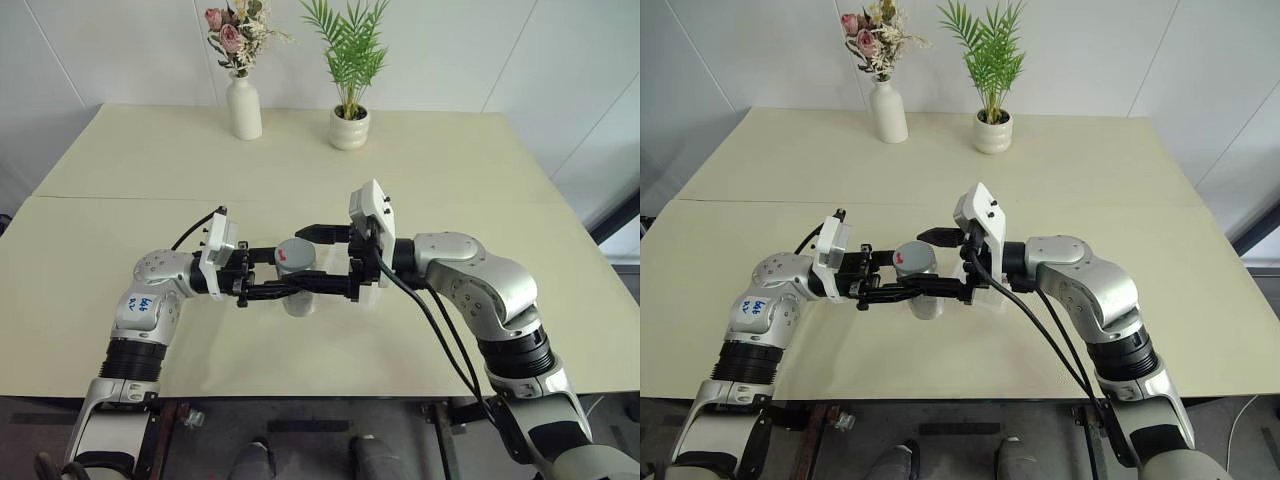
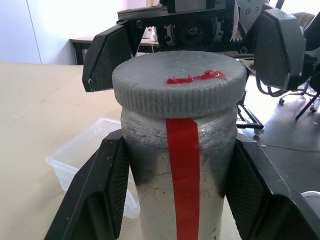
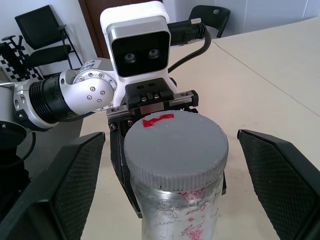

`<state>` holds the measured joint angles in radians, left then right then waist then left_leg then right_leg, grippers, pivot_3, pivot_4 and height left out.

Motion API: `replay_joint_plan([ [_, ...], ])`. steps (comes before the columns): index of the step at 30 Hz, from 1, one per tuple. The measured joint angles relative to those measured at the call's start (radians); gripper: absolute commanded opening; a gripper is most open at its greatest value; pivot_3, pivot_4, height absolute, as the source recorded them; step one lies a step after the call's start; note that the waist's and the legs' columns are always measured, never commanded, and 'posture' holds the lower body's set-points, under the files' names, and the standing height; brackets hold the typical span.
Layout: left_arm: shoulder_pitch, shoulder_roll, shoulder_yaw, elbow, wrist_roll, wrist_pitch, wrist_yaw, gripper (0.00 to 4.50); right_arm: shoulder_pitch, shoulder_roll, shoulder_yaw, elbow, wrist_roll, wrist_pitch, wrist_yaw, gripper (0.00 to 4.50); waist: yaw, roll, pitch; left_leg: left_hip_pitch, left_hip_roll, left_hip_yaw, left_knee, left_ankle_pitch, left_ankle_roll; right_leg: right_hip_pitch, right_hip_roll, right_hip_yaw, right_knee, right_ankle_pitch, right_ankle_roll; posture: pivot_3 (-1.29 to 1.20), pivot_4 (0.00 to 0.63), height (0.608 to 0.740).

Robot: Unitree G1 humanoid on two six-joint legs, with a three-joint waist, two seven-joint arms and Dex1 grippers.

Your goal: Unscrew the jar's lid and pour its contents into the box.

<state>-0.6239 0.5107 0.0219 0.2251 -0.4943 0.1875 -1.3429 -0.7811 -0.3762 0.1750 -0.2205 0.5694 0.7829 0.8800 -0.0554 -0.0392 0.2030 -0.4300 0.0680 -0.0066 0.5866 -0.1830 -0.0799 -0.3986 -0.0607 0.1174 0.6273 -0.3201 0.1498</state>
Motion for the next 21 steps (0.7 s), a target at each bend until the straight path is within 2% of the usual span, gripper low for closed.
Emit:
replay_joint_plan([
  [3,0.0,0.0,0.0,0.0,0.0,0.0,0.0,2.37,-0.001,0.005,0.0,0.005,0.0,0.0,0.0,3.85,0.0,0.0,0.0,0.0,0.0,0.0,0.0,0.0,0.0,0.0,0.0,0.0,0.0,0.0,0.0,0.0,0.15,0.74],
  [7,0.0,0.0,0.001,-0.001,0.0,0.0,0.002,2.37,-0.001,0.013,0.001,0.02,-0.001,-0.001,0.0,2.56,0.0,0.0,0.0,0.0,0.0,0.0,0.0,0.0,0.0,0.0,0.0,0.0,0.0,0.0,0.0,0.0,0.15,0.74],
  [21,0.002,0.009,0.018,-0.012,-0.007,0.003,0.002,2.37,-0.013,0.045,-0.004,0.034,0.001,-0.012,-0.002,2.54,-0.001,0.0,0.0,0.0,0.0,0.0,0.0,0.0,0.0,0.0,0.0,0.0,0.0,0.0,0.0,0.0,0.15,0.74],
])
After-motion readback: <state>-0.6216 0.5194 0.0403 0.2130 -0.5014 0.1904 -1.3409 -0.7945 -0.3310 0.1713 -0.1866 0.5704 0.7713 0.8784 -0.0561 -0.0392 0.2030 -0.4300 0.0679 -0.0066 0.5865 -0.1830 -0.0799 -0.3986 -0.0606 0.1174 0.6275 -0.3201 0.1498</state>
